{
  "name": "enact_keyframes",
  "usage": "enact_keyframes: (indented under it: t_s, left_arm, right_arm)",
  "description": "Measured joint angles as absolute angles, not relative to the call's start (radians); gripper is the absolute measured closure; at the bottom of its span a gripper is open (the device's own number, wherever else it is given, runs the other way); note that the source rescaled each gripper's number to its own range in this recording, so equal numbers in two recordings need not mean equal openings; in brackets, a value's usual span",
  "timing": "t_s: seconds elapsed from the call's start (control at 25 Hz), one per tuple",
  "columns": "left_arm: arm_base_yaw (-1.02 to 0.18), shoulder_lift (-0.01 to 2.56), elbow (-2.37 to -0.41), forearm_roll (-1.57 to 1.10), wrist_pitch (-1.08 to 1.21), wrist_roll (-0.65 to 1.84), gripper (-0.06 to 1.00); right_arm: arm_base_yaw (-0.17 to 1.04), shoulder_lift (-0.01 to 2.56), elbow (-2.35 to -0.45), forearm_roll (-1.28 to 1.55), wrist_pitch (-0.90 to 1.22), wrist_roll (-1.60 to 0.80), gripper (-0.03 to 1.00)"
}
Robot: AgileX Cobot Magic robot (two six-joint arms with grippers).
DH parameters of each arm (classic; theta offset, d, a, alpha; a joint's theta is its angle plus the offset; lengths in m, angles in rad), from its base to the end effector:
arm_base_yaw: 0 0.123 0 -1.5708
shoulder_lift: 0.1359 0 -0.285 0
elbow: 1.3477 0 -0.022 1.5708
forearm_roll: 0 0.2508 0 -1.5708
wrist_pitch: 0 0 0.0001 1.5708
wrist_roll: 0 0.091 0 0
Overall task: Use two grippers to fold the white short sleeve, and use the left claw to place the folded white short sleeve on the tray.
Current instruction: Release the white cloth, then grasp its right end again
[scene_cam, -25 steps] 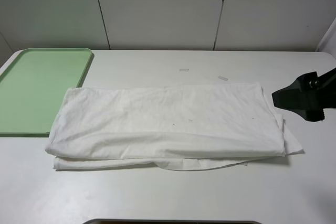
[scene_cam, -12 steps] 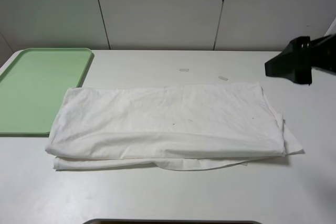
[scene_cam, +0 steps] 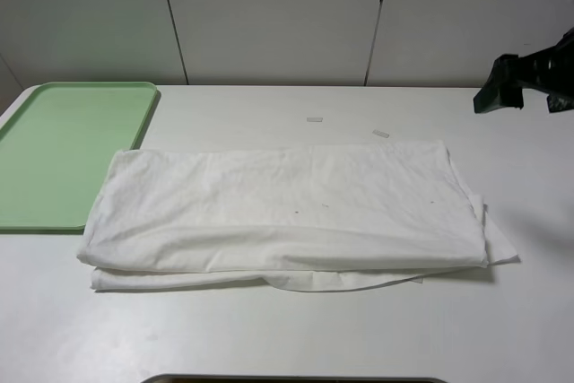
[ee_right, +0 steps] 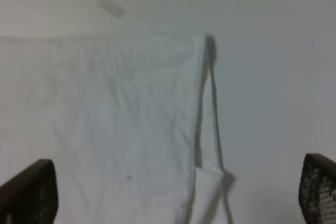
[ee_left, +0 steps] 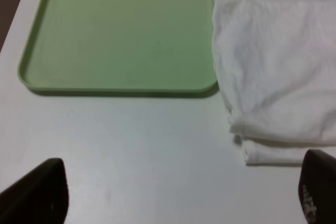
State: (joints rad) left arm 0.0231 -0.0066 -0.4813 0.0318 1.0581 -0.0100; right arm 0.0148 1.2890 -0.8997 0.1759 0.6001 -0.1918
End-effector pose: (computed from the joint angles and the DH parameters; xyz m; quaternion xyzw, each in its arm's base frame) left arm -0.0037 0.0024 0.2723 -0.0147 0.8555 0.0193 0.5173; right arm 0.2610 0.0129 0.2806 -0.0451 0.9414 0.0415 0.3318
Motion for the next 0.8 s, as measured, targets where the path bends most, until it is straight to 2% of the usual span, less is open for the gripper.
enact_keyframes:
  t_s: [0.2,0.8]
  left_arm:
    - [0.023,-0.007,-0.481,0.032,1.058,-0.01,0.08]
    - [0.023,-0.007,-0.481,0.032,1.058,-0.01,0.08]
  right_arm:
    - [-0.113,1.541,-0.905,0.372,0.617,-0.429,-0.03]
    - [-0.14,1.711,-0.906,0.406,0.632,-0.605,-0.03]
